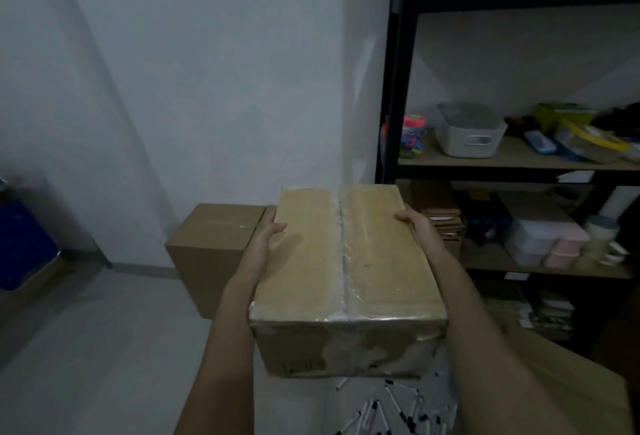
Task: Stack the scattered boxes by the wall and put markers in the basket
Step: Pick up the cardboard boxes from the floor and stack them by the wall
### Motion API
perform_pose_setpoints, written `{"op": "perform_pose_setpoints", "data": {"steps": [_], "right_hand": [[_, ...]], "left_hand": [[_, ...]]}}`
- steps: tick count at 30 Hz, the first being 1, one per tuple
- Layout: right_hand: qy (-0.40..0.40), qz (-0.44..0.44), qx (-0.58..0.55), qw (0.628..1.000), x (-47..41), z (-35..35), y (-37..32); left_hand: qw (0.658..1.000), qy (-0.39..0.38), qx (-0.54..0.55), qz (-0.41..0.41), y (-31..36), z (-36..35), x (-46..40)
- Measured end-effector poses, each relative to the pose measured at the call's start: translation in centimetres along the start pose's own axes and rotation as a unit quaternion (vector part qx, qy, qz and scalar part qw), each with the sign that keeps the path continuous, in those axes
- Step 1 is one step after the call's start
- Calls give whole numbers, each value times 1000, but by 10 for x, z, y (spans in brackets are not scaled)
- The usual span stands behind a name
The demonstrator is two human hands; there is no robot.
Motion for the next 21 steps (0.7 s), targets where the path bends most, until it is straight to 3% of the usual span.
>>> {"op": "perform_pose_setpoints", "data": {"steps": [15, 21], "right_hand": [[26, -75, 141, 987, -231, -163, 51], [37, -67, 180, 981, -306, -210, 35]], "left_hand": [[992, 33, 15, 121, -162, 150, -159], [992, 75, 5, 98, -191, 181, -222]]}}
Point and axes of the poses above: each hand's wrist, its own x-axis away from the middle knuckle, its own z-axis out of the back of the hand, y = z × x, the point moved 3 cm from there along -x, towards the middle knuckle, and after that the axes turned 13 degrees about -z, right-handed, at the moved point
